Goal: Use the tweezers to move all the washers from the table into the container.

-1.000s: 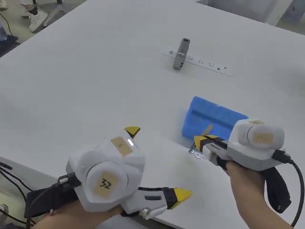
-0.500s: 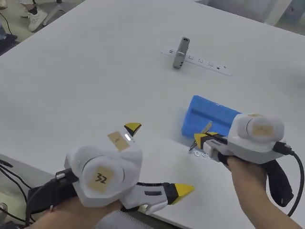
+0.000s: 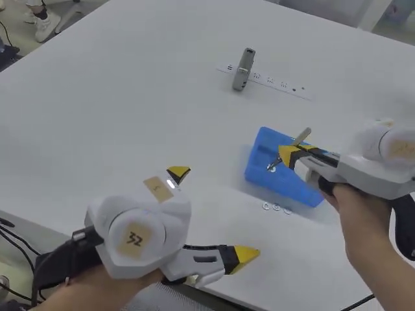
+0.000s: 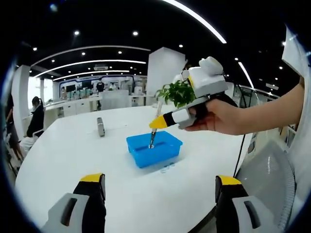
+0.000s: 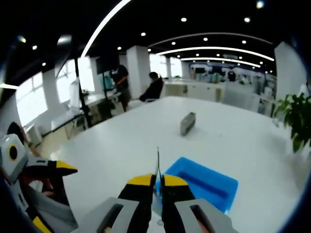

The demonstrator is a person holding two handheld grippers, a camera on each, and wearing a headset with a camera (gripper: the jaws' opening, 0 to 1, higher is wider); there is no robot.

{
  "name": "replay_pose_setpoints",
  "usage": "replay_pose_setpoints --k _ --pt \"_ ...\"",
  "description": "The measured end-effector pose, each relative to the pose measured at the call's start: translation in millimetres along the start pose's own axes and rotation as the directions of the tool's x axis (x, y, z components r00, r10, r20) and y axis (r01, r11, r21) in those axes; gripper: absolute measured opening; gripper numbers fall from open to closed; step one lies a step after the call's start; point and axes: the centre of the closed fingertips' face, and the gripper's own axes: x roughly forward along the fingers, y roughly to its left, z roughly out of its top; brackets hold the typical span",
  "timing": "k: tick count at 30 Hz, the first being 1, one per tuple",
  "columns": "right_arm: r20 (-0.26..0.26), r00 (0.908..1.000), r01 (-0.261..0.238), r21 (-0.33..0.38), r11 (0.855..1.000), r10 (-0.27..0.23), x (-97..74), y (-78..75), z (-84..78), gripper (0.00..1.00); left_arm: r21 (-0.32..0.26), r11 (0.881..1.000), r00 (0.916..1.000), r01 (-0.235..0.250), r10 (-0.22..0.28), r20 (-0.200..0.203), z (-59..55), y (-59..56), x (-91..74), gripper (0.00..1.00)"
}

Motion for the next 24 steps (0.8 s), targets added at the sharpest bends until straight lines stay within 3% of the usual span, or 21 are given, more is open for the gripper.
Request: replay_pose_setpoints --k 6,15,24 --pt "0.006 0.9997 0.025 -0.005 1.000 -0.025 13.9 -13.7 4.7 0.02 0.002 1.000 1.0000 -0.005 0.005 -0.008 -1.4 0.8 -0.3 0.93" --pt "-0.090 0.9950 0.047 0.038 0.998 -0.044 47.6 -26.9 -33.8 0.02 0.006 1.000 0.9999 -0.004 0.004 -0.009 -1.3 0.1 -0.4 0.99" --pt "-0.131 0.9900 0.056 0.030 0.998 -0.051 56.2 -39.8 -44.9 0.02 0.012 1.000 0.9999 -0.010 0.010 -0.007 -0.9 1.3 -0.5 0.99"
